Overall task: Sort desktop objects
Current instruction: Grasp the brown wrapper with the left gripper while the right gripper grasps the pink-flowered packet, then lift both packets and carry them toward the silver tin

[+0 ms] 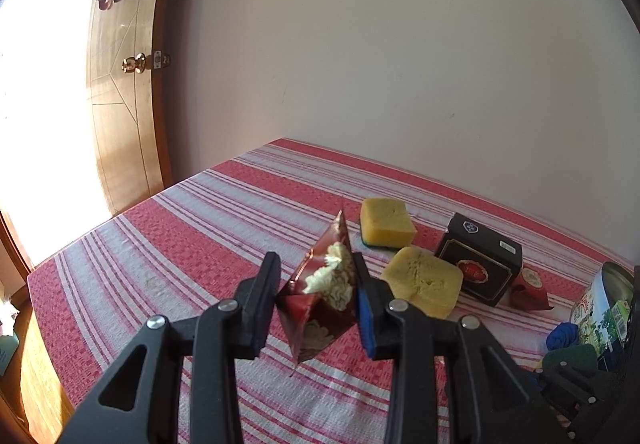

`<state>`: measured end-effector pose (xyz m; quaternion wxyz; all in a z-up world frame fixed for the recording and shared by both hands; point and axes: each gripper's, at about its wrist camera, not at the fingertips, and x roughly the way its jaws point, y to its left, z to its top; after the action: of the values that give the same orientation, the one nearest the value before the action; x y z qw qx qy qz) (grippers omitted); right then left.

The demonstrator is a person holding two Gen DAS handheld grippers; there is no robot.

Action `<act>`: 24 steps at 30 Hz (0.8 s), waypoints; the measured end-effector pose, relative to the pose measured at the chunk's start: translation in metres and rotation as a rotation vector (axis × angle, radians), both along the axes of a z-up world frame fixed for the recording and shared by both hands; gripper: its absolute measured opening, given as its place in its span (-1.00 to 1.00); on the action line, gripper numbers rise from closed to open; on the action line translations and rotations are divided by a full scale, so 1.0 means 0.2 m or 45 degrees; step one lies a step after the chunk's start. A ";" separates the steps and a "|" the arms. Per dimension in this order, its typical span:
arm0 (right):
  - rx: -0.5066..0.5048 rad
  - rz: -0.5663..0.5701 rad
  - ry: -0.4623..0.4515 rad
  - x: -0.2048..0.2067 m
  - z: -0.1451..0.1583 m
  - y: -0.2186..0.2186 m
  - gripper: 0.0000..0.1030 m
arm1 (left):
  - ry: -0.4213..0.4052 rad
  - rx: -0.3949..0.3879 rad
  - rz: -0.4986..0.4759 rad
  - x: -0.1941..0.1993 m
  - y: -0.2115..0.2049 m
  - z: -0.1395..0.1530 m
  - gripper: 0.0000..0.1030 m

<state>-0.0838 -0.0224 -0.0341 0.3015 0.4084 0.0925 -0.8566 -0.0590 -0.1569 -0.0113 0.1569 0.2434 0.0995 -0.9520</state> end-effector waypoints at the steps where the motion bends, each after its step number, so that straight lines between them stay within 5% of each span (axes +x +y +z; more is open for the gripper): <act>1: -0.015 -0.006 0.003 0.00 0.01 0.01 -0.19 | 0.000 -0.004 0.004 0.00 0.00 0.00 -0.34; 4: -0.145 -0.002 0.060 0.04 0.07 0.08 -0.19 | 0.013 -0.024 0.014 0.01 0.01 0.01 -0.34; 10: -0.370 -0.127 0.350 0.19 0.22 0.26 -0.19 | 0.021 -0.059 0.013 0.02 0.04 0.01 -0.34; 17: -0.284 -0.318 0.709 0.32 0.32 0.31 -0.19 | 0.114 -0.039 -0.044 0.07 0.07 0.04 -0.34; 24: -0.275 -0.378 0.759 0.34 0.35 0.35 -0.19 | 0.123 -0.079 -0.092 0.06 0.16 0.05 -0.34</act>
<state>-0.0148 0.0472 0.0361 0.1749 0.1151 0.0248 -0.9775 -0.0460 -0.1257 -0.0021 0.1249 0.1957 0.0684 -0.9703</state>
